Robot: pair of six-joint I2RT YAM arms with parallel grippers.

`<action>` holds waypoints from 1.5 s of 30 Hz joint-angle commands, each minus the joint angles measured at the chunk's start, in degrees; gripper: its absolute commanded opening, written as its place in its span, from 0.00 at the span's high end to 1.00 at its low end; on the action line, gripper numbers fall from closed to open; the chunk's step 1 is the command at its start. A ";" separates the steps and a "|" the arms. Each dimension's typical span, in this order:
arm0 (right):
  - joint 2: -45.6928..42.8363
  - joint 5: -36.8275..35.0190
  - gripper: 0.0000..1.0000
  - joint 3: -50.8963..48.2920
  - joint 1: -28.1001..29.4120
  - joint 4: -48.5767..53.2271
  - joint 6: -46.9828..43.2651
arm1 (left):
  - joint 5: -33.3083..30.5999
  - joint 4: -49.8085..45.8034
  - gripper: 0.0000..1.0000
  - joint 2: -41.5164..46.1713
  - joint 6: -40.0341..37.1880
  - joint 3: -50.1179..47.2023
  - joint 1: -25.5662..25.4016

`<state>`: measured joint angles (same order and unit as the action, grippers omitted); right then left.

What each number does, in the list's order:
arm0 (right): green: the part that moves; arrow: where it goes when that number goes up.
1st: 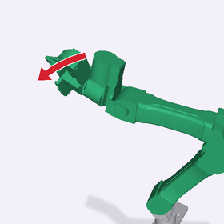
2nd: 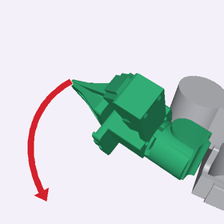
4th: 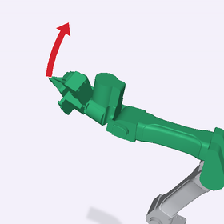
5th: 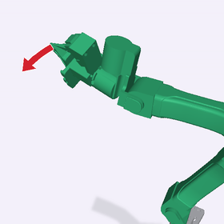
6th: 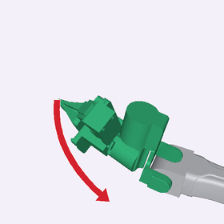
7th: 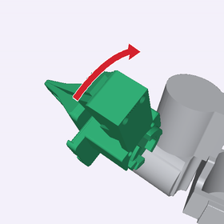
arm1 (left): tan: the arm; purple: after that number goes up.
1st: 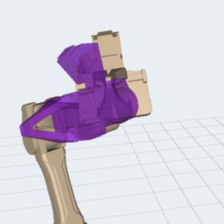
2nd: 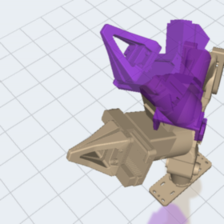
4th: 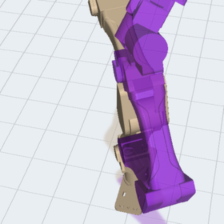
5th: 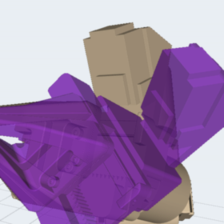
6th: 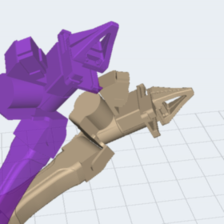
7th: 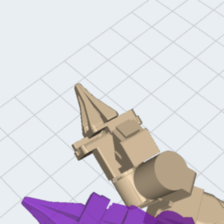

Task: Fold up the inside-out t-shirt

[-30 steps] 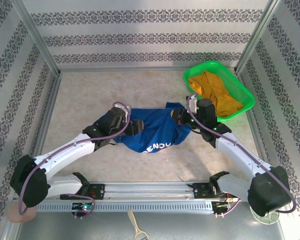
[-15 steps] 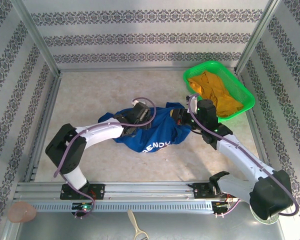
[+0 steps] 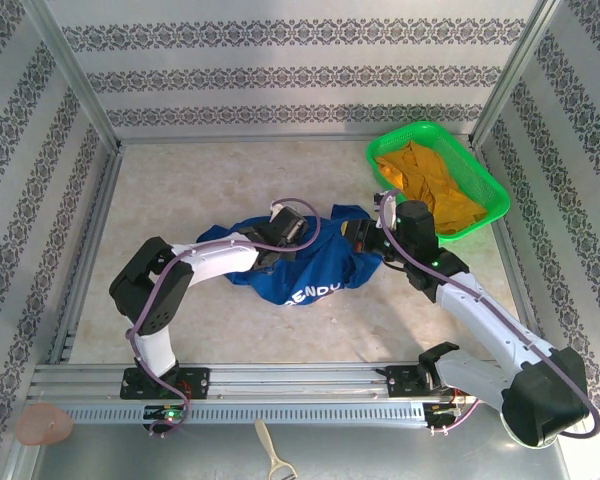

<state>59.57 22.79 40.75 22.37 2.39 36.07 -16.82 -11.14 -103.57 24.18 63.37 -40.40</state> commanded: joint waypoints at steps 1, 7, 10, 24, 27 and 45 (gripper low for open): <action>-1.57 -1.14 1.00 2.07 -0.21 -0.67 -0.26 | -0.79 -1.63 0.80 0.88 -0.90 -1.78 1.76; -0.06 -2.76 1.00 0.22 -0.25 -1.79 -0.31 | 3.00 -0.53 1.00 7.86 -3.16 -3.01 3.24; 2.28 -4.71 1.00 -1.00 -0.26 -2.87 -0.48 | 8.29 0.49 1.00 14.44 -4.38 -4.37 4.55; 0.68 -17.07 0.27 2.81 10.88 5.21 -8.50 | 33.33 1.36 1.00 28.76 -5.03 -8.47 7.44; 1.57 -20.53 0.25 3.74 16.45 5.17 -11.70 | 34.73 1.90 1.00 29.26 -4.92 -8.79 7.44; 25.84 -21.58 0.44 12.18 18.74 -2.74 -18.76 | 38.44 0.54 1.00 31.56 -2.35 -7.38 7.91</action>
<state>84.18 1.39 51.75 42.89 1.54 18.44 20.60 -10.00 -74.11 21.04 54.81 -33.19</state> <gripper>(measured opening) 0.582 0.056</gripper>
